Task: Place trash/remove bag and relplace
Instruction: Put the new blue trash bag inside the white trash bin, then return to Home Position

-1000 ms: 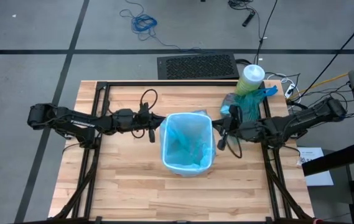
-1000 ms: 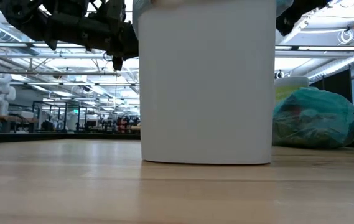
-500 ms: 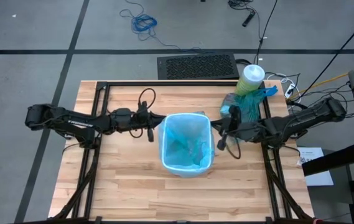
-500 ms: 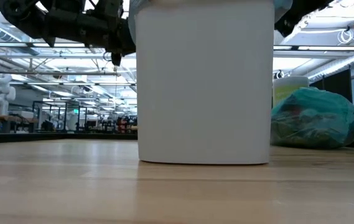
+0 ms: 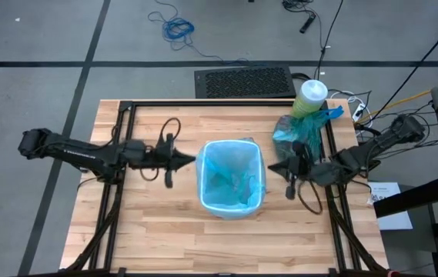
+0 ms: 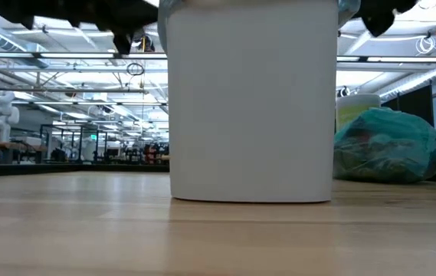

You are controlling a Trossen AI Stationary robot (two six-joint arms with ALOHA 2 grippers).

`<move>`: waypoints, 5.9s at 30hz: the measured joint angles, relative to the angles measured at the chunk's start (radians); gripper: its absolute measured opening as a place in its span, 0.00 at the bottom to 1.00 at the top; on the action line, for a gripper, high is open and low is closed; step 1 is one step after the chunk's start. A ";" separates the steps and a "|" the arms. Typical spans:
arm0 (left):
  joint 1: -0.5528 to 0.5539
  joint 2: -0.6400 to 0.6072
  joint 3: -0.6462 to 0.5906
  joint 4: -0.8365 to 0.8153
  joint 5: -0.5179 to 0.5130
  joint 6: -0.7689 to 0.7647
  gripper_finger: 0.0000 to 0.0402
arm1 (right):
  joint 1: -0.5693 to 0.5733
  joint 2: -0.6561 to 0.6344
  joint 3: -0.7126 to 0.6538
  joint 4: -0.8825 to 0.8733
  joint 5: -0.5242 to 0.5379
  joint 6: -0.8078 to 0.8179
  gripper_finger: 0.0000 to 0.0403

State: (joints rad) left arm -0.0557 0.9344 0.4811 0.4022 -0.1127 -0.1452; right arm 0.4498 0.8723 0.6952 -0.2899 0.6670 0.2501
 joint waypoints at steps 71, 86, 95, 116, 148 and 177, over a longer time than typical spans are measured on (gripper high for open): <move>-0.229 0.240 -0.257 0.587 -0.332 -0.082 0.00 | -0.021 0.512 -0.049 0.620 -0.037 0.084 0.00; -0.128 0.239 -0.257 0.624 -0.258 -0.058 0.00 | -0.135 0.509 -0.050 0.620 -0.123 -0.034 0.00; -0.131 0.252 -0.257 0.606 -0.235 -0.085 0.00 | -0.122 0.436 -0.048 0.320 -0.175 0.013 0.00; -0.098 -0.044 -0.257 0.308 -0.208 0.082 0.00 | -0.219 -0.184 -0.049 0.019 -0.308 -0.286 0.00; -0.111 -0.934 -0.301 -0.628 -0.362 0.080 0.00 | -0.783 -0.857 -0.445 0.212 -0.795 -0.359 0.00; -0.115 -0.893 -0.470 -0.346 -0.521 0.125 0.00 | -0.772 -0.742 -0.681 0.305 -0.620 -0.267 0.00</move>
State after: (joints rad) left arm -0.1707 0.0418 0.0113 0.0560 -0.6341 -0.0200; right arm -0.3225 0.1304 0.0143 0.0154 0.0467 -0.0166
